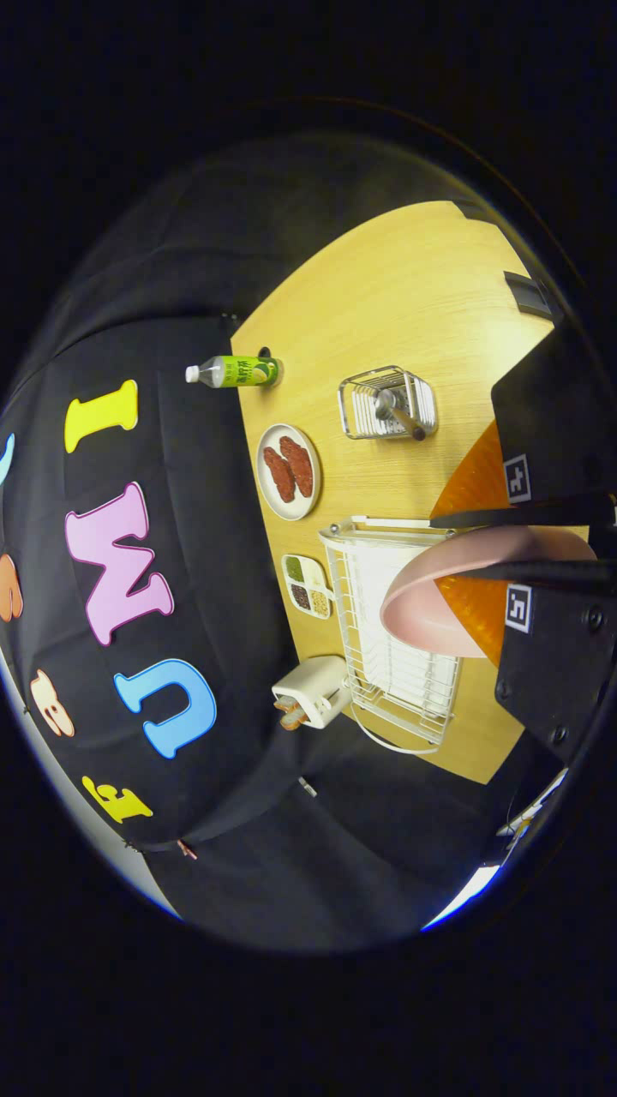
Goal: Take the plate from the dish rack, then take the spoon from the basket and place it into the plate.
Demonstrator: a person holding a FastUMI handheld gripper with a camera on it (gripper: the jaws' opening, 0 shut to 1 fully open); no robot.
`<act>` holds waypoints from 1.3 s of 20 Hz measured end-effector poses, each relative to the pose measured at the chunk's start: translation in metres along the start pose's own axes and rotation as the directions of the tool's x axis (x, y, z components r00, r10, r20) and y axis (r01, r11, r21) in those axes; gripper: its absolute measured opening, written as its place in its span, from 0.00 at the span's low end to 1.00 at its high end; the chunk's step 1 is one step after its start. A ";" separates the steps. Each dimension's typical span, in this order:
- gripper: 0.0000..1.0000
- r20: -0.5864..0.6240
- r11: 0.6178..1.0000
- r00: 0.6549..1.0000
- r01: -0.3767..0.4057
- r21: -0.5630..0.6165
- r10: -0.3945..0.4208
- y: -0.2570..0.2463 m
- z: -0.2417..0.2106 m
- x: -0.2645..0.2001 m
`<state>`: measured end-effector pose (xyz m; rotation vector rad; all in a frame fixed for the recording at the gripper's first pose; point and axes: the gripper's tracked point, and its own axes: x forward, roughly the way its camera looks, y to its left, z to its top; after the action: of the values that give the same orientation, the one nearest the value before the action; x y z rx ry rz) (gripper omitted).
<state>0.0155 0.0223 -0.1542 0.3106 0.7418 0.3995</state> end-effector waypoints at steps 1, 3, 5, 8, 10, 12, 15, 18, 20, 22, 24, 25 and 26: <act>0.20 -0.026 1.000 1.000 -0.011 0.013 0.011 -0.013 -0.010 0.000; 0.19 -0.078 0.999 0.996 -0.030 0.033 0.033 -0.036 -0.030 0.005; 0.20 -0.128 0.998 0.990 -0.057 0.038 0.062 -0.053 -0.050 0.014; 0.20 -0.207 0.994 0.972 -0.103 0.031 0.107 -0.069 -0.077 0.036; 0.20 -0.246 0.992 0.961 -0.125 0.022 0.127 -0.080 -0.093 0.053; 0.20 -0.271 0.989 0.952 -0.146 0.000 0.141 -0.088 -0.102 0.065; 0.21 -0.295 0.982 0.937 -0.181 0.050 0.188 -0.090 -0.110 0.081; 0.21 -0.300 0.986 0.940 -0.164 0.029 0.165 -0.105 -0.109 0.083; 0.23 -0.282 0.986 0.945 -0.168 0.017 0.166 -0.112 -0.104 0.085; 0.35 -0.280 0.985 0.946 -0.173 -0.016 0.161 -0.117 -0.100 0.085; 0.60 -0.230 0.979 0.960 -0.182 -0.089 0.157 -0.121 -0.083 0.078; 0.72 -0.196 0.973 0.966 -0.193 -0.129 0.166 -0.119 -0.073 0.072; 0.85 -0.158 0.964 0.973 -0.195 -0.179 0.168 -0.120 -0.063 0.067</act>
<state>0.0449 -0.0442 -0.2864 0.1685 0.8088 0.6688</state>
